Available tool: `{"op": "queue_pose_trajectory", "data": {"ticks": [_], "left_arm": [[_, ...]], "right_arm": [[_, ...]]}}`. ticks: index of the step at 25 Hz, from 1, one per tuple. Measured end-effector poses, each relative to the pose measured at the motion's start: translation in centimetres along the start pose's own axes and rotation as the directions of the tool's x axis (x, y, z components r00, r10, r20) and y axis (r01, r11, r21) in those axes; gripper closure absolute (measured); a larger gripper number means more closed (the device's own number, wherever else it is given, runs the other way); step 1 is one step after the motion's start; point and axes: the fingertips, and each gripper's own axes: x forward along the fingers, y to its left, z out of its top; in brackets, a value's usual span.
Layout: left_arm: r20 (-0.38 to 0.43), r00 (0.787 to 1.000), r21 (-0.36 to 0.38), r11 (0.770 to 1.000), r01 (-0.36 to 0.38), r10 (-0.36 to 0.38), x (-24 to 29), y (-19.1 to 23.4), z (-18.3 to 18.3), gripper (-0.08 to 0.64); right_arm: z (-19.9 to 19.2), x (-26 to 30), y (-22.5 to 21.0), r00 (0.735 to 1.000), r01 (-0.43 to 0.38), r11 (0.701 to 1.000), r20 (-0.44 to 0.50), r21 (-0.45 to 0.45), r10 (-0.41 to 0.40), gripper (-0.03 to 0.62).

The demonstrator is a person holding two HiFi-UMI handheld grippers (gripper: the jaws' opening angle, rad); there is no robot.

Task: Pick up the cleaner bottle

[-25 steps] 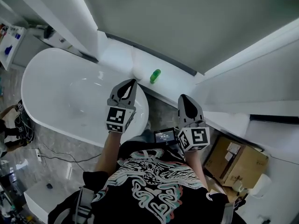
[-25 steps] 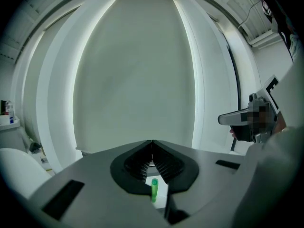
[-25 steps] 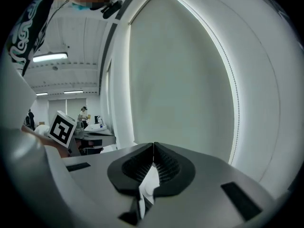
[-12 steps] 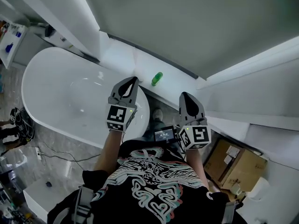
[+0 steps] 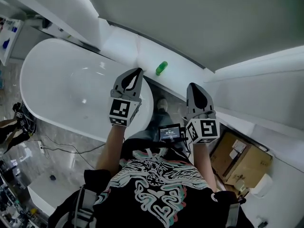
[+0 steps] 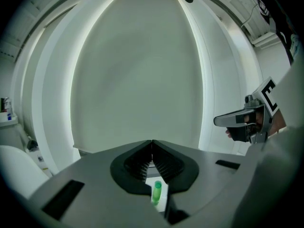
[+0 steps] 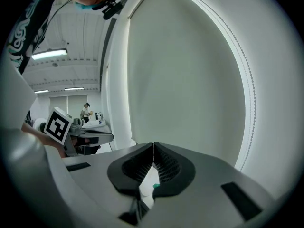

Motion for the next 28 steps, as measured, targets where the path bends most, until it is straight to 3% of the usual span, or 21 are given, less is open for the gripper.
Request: {"op": "queue_pose_trajectory", "data": {"ticks": [28], "left_arm": [[-0.126, 0.988, -0.063, 0.995, 0.081, -0.089, 3.6, -3.5, -11.5, 0.543]], "right_arm": [[-10.9, 3.9, -1.7, 0.996, -0.019, 1.000, -0.085, 0.024, 0.021, 0.566]]}}
